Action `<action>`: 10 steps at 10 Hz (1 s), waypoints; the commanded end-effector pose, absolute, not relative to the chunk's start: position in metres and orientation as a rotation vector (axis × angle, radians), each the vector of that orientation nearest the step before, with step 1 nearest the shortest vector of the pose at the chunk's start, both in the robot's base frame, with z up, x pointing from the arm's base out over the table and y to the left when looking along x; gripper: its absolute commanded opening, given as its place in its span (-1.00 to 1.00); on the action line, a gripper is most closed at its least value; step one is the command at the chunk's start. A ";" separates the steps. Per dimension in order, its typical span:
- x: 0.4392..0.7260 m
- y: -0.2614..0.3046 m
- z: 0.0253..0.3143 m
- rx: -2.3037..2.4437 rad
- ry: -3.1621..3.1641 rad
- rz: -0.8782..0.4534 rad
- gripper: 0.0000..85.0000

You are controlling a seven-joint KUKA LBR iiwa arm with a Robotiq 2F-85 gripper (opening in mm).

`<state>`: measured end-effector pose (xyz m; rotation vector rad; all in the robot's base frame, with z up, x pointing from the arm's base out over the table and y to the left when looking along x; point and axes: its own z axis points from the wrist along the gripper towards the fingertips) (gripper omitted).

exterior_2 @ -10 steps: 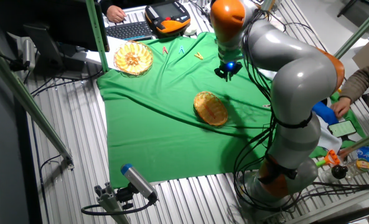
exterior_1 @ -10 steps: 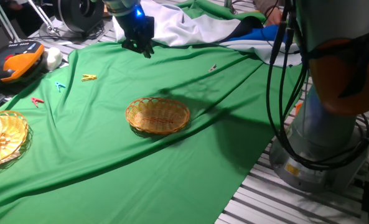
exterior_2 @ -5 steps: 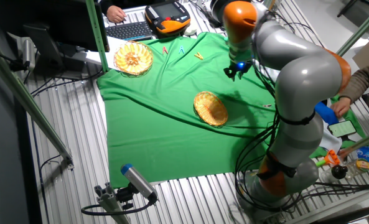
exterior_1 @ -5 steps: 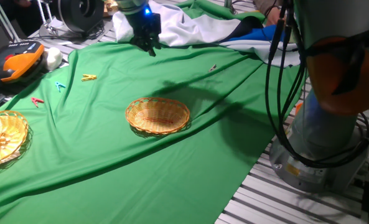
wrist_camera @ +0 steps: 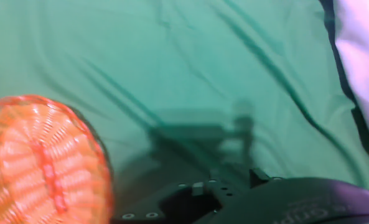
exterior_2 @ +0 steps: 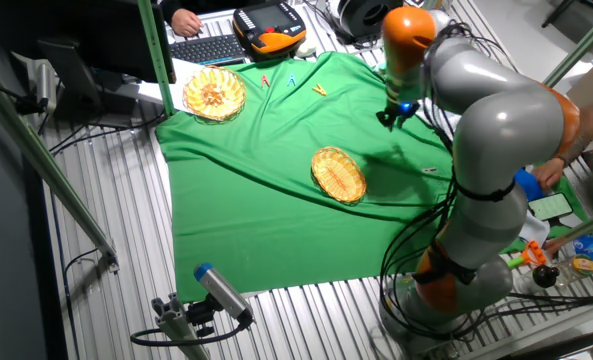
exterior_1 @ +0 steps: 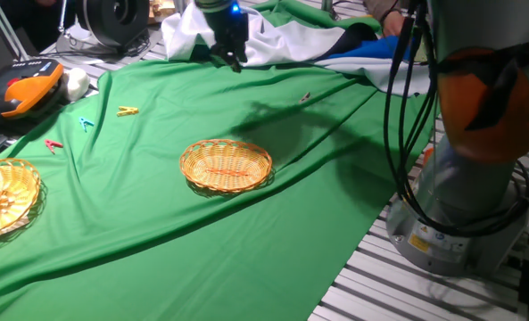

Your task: Use a clamp

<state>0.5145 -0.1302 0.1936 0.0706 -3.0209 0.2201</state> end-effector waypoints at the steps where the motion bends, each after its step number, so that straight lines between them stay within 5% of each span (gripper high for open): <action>1: 0.515 -0.178 0.193 0.130 -3.022 0.176 -1.00; 10: 0.515 -0.178 0.193 -0.057 -2.961 0.166 -1.00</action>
